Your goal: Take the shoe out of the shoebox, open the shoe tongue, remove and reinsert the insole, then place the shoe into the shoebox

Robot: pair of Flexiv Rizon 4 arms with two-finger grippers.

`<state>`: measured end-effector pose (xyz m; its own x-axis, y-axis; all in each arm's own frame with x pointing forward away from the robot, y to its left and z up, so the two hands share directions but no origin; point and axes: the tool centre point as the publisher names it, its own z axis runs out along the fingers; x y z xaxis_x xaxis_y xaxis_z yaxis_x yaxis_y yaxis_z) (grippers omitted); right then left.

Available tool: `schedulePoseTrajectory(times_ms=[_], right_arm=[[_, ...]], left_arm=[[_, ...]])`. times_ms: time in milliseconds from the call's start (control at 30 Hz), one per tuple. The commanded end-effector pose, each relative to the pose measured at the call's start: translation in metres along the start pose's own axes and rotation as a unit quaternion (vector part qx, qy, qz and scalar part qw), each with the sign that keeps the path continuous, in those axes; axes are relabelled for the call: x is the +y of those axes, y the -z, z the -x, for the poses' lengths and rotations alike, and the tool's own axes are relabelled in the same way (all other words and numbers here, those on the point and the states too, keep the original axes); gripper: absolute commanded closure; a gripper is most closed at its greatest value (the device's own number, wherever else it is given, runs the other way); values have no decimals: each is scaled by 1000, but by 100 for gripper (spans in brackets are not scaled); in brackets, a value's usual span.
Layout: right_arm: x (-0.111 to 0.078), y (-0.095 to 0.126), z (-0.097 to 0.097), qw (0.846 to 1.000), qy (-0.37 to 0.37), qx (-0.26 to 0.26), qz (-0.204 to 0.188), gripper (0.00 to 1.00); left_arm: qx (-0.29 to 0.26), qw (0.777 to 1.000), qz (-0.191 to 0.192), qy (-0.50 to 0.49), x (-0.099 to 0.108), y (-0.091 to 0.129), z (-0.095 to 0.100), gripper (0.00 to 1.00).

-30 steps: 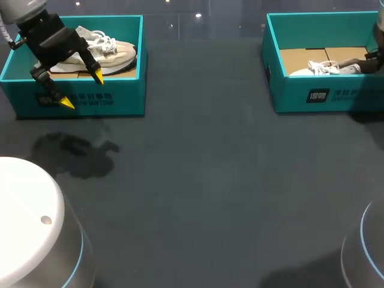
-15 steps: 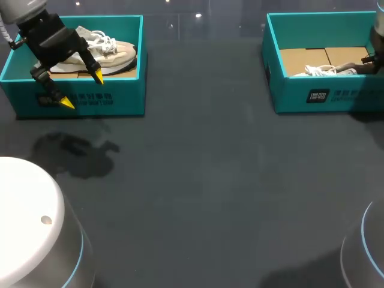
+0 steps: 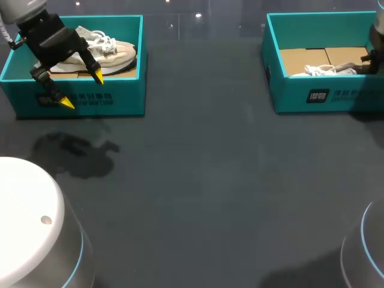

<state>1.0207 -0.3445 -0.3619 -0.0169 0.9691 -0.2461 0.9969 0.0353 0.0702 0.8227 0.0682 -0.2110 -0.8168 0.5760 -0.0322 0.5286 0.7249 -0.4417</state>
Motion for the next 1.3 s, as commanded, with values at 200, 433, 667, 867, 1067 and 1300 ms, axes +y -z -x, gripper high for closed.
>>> schedulePoseTrajectory(times_ms=[200,433,667,867,1067,1300], right_arm=[[-6,15,-4,1000,-4,-5,13,9],[-7,41,-8,999,-7,-13,33,0],[-9,81,-11,998,-11,-11,54,0],[-19,121,-21,998,-15,-6,66,0],[-37,151,-38,998,-15,9,60,0],[-69,176,-68,998,-25,10,54,0]], left_arm=[[1,1000,1,0,0,1,0,0],[1,1000,1,0,0,1,0,0],[1,1000,1,0,0,1,0,0],[1,1000,1,0,0,1,0,0],[1,1000,1,0,0,1,0,0],[1,1000,1,0,0,1,0,0]])
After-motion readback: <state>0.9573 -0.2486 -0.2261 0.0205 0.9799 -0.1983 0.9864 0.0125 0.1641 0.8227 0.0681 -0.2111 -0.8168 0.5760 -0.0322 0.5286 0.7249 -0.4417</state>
